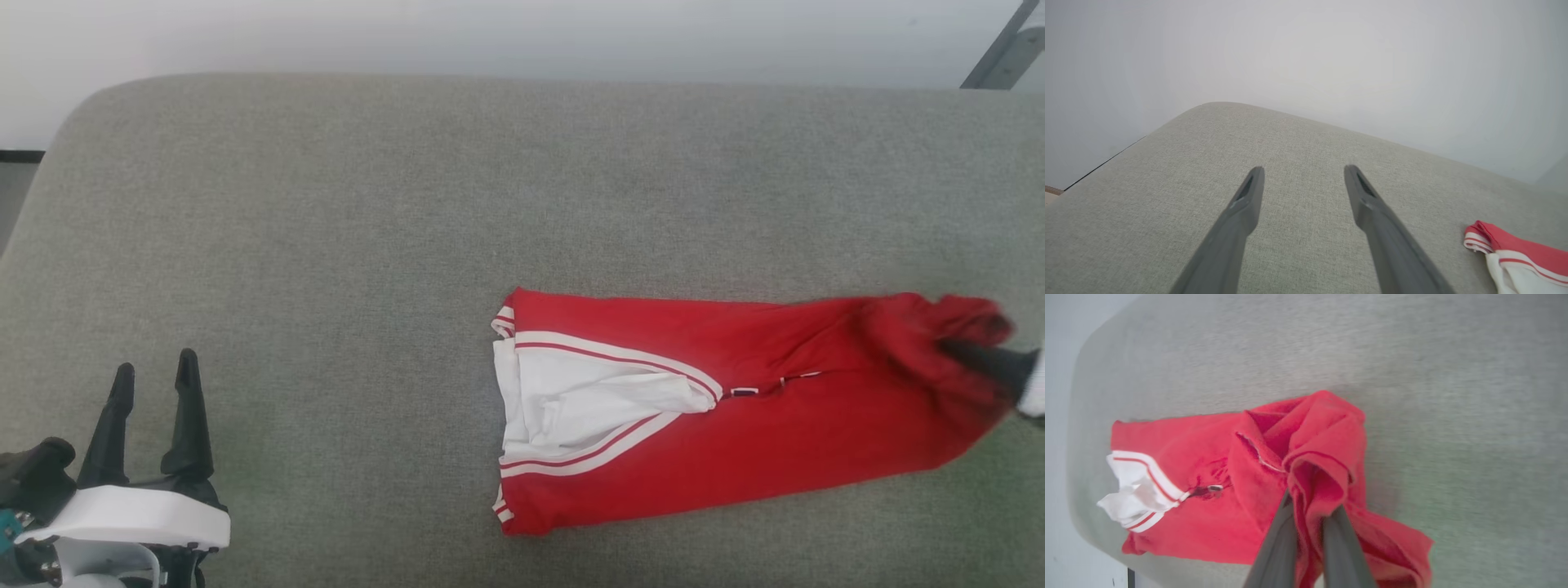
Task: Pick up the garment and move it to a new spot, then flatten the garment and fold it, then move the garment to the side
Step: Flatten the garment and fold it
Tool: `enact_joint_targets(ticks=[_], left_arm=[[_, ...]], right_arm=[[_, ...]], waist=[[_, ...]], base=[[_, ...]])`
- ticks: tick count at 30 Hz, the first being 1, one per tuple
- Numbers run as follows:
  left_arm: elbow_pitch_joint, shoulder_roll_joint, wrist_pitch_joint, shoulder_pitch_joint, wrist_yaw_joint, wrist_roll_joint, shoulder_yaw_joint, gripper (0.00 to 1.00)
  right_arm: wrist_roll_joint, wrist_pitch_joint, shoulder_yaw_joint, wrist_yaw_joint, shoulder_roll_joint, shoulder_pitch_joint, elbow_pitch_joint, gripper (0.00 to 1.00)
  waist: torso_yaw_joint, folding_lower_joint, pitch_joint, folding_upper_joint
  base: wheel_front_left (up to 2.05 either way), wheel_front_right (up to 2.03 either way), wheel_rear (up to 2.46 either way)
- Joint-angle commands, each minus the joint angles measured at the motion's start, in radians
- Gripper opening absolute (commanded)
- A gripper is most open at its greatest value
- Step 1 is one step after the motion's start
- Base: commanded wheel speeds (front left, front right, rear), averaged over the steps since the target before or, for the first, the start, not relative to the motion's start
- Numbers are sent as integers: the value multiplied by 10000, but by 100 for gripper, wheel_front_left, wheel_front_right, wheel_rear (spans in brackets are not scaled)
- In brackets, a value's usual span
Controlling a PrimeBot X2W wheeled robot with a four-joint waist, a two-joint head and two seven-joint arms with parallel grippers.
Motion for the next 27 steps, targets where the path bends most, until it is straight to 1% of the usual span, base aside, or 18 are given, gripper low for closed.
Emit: enact_joint_targets(ticks=[1,7,12,18,24,27], left_arm=[[25,-3,-46,12,-68,57,23,100],[60,-46,-46,2,-179,31,-91,100],[182,-128,-7,-156,-255,64,-312,100],[345,-281,22,-361,-348,118,-611,100],[544,-370,47,-586,-482,134,-855,100],[655,-433,43,-653,-536,172,-955,100]], right_arm=[[110,103,146,-5,137,148,-343,0],[272,547,941,-5,727,531,-1838,0],[113,676,1684,-5,1384,360,-2325,0],[-112,554,2520,-5,2114,76,-2118,0],[-283,211,3192,-3,2643,-292,-1523,0],[-419,3,3505,-5,2804,-472,-1151,0]], waist=[[17,0,-55,-1],[286,0,-244,-1],[700,0,-404,-1],[1282,0,-564,-1],[1780,0,-633,-1],[1966,0,-643,-1]], base=[[0,0,0],[0,0,0],[0,0,0],[0,0,0],[0,0,0],[0,0,0]])
